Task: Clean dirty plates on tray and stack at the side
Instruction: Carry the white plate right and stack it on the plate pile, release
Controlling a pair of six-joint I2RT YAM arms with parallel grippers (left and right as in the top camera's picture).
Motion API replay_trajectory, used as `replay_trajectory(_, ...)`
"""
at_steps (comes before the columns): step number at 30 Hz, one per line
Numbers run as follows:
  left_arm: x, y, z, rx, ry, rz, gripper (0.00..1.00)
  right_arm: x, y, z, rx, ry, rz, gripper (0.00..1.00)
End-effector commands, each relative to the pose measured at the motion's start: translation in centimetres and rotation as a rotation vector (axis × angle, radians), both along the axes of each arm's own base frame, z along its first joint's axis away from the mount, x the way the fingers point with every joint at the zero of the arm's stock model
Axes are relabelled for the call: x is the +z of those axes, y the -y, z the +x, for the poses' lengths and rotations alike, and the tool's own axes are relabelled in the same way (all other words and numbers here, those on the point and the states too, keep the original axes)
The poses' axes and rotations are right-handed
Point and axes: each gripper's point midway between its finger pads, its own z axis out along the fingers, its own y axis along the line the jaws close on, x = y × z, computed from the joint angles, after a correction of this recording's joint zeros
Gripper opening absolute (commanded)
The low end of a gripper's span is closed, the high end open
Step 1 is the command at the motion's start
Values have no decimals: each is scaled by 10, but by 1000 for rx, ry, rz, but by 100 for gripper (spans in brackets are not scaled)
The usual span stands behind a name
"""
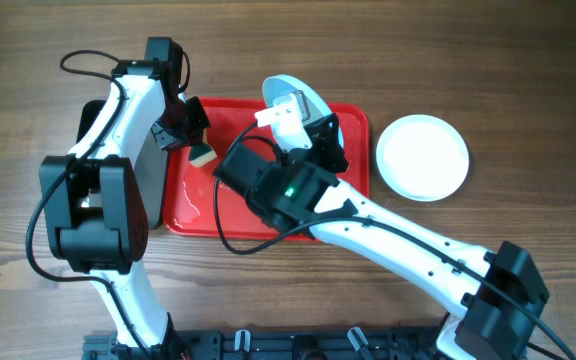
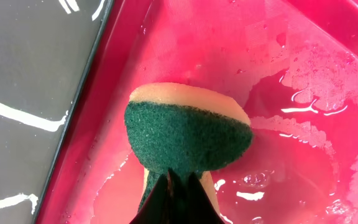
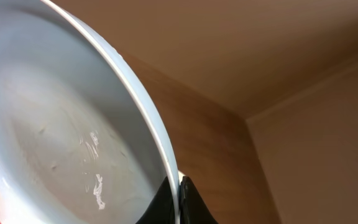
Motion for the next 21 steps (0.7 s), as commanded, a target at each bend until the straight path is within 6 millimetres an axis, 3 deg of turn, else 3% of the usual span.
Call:
replay_trajectory(1, 0, -4, 6, 16, 7, 11, 4, 20, 7, -2, -32, 89, 10, 4)
replay_trajectory(7, 0, -4, 6, 16, 7, 11, 4, -1, 0, -4, -12, 7, 115, 4)
replay_trajectory(15, 0, -4, 6, 16, 7, 11, 4, -5, 14, -6, -72, 11, 171, 4)
replay_trajectory(21, 0, -4, 6, 16, 7, 12, 4, -58, 11, -7, -82, -301, 400, 4)
